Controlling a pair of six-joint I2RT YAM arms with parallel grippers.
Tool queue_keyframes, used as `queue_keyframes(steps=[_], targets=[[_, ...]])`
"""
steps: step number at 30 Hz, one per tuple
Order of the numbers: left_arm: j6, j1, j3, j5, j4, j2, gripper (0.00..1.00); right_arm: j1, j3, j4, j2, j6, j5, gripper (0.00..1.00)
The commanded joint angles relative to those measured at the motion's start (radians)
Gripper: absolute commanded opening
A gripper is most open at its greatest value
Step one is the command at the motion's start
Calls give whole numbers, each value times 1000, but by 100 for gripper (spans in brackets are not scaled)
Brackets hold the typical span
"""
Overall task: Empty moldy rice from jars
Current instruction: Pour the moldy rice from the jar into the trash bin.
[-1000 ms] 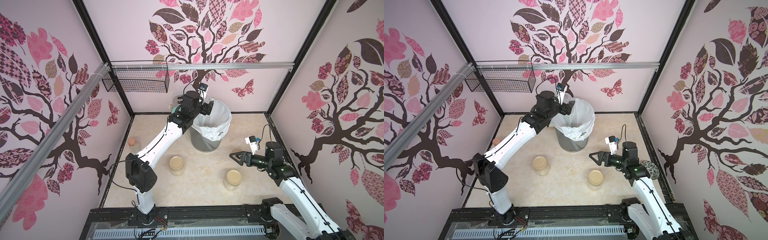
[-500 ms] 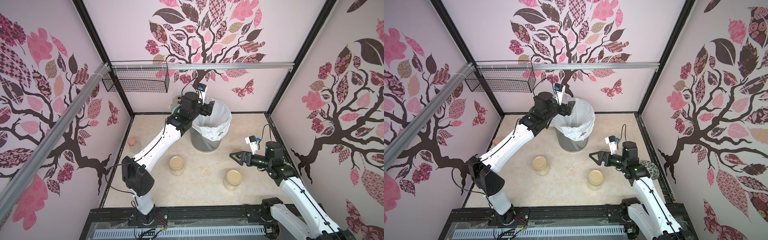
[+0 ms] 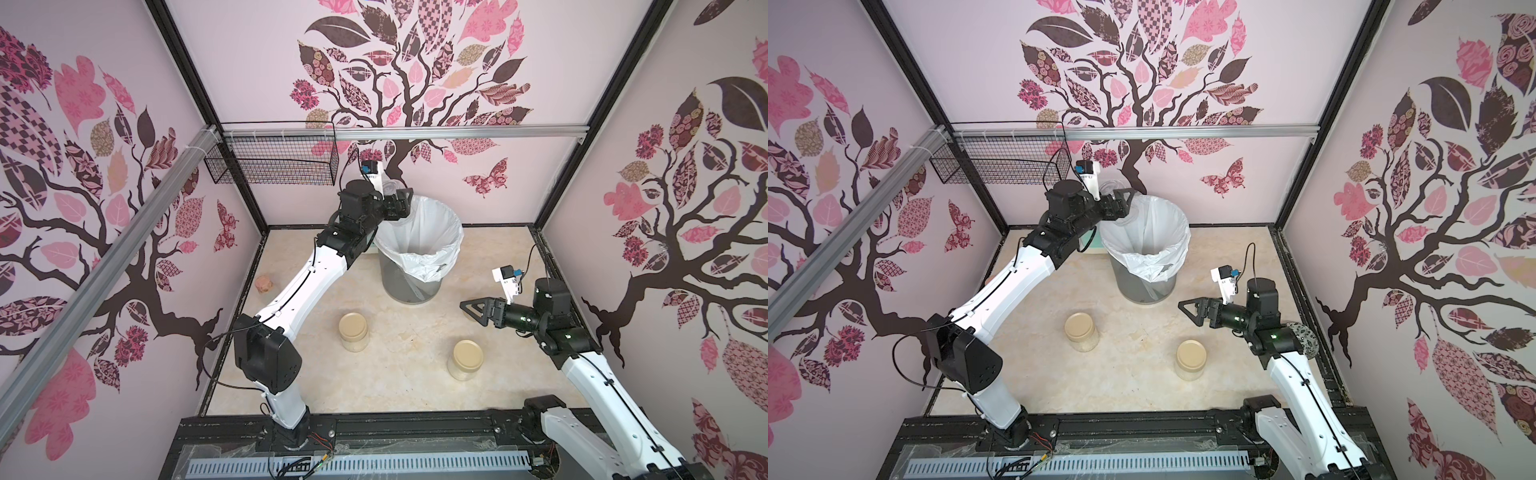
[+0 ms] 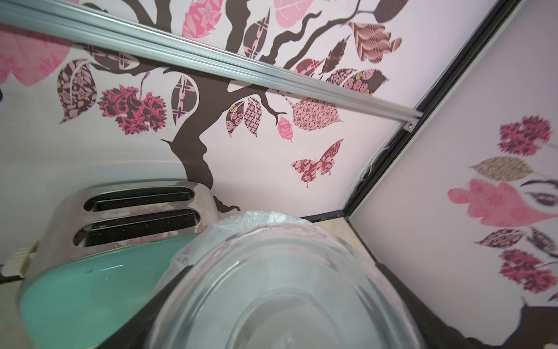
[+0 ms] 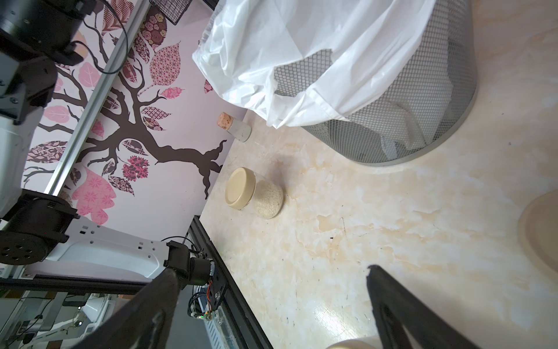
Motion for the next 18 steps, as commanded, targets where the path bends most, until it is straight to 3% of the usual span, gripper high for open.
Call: queue_keyframes(steps=[1, 5, 10, 18], targets=[[-285, 60, -29, 108, 214, -77, 61, -6, 53, 11, -7, -3, -31, 99], [-399, 69, -67, 139, 266, -96, 61, -4, 108, 58, -5, 16, -54, 99], [-650, 78, -145, 181, 439, -96, 61, -5, 208, 212, 32, 98, -86, 95], [-942, 79, -192, 221, 610, -74, 60, -5, 380, 456, 153, 217, -94, 79]])
